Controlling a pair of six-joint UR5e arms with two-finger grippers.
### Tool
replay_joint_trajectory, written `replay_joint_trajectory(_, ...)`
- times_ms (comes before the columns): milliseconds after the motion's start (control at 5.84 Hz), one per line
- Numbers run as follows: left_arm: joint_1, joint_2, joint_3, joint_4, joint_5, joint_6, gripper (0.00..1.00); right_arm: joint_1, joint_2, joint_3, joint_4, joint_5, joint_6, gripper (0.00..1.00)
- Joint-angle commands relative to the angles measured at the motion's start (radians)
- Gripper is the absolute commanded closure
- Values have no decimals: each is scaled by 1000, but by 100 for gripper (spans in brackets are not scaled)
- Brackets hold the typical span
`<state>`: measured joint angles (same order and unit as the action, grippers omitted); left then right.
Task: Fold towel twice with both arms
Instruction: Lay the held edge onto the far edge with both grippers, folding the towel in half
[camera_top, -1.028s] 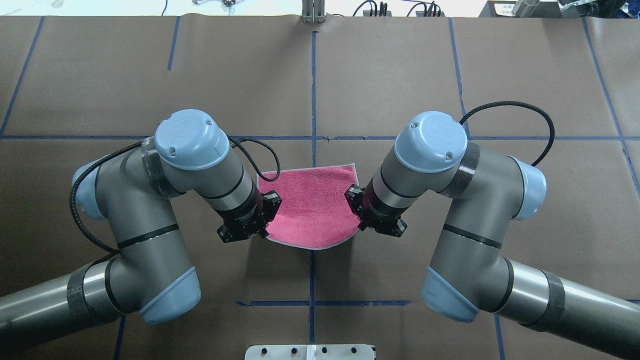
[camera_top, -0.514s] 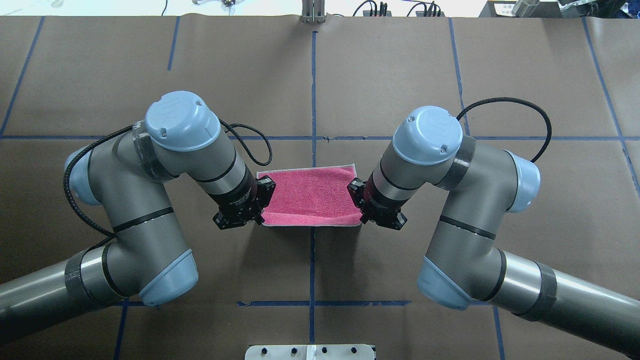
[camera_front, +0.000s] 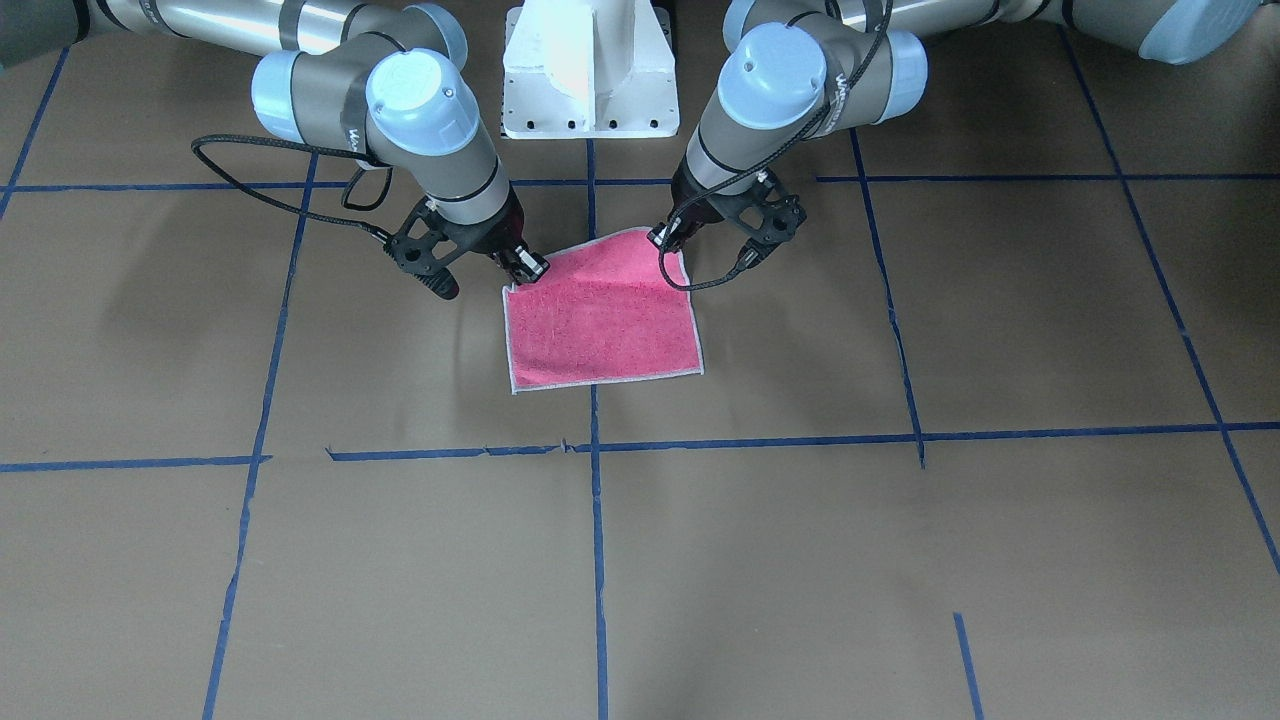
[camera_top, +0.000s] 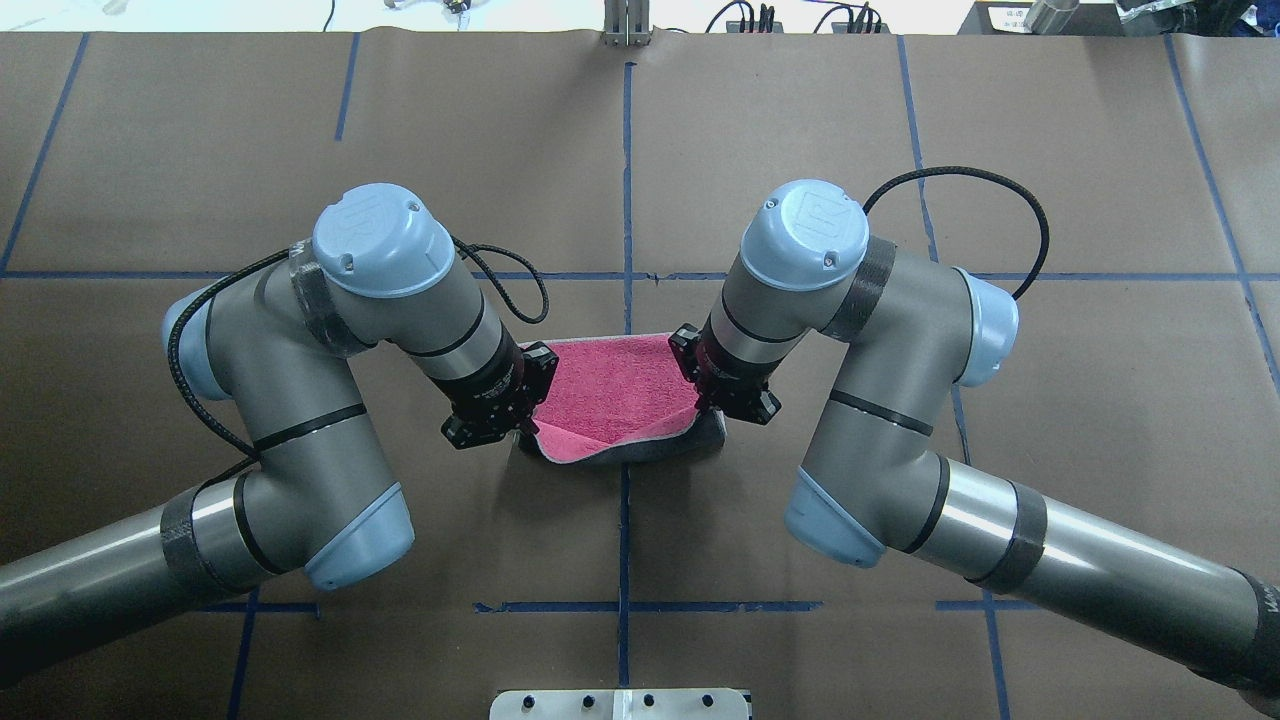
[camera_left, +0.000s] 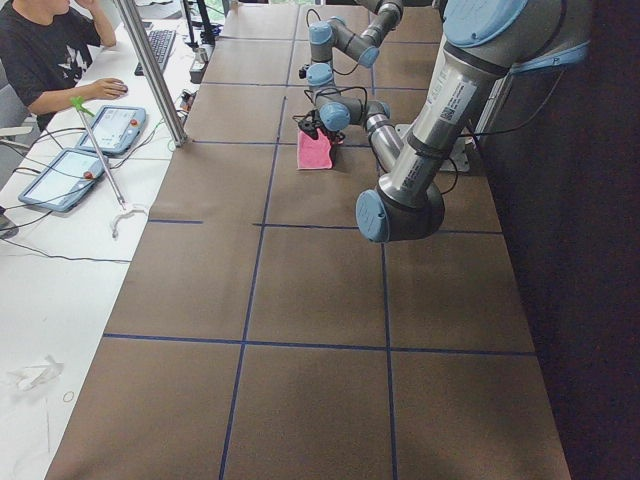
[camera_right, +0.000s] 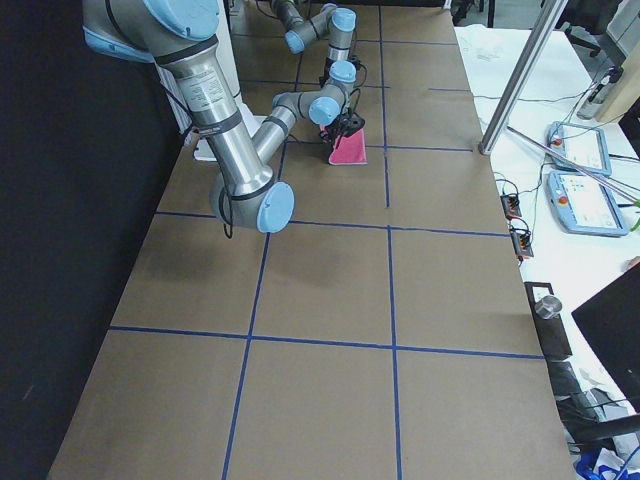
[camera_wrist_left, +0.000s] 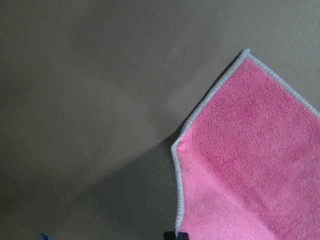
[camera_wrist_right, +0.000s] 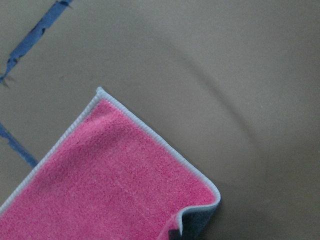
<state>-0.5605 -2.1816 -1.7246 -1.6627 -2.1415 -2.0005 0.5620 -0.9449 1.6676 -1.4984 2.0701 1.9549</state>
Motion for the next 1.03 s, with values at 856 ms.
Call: replay_joint_trajectory(856,-36,-49,164,-98,0,-41,100,32,5,-91,14,11,-10,100)
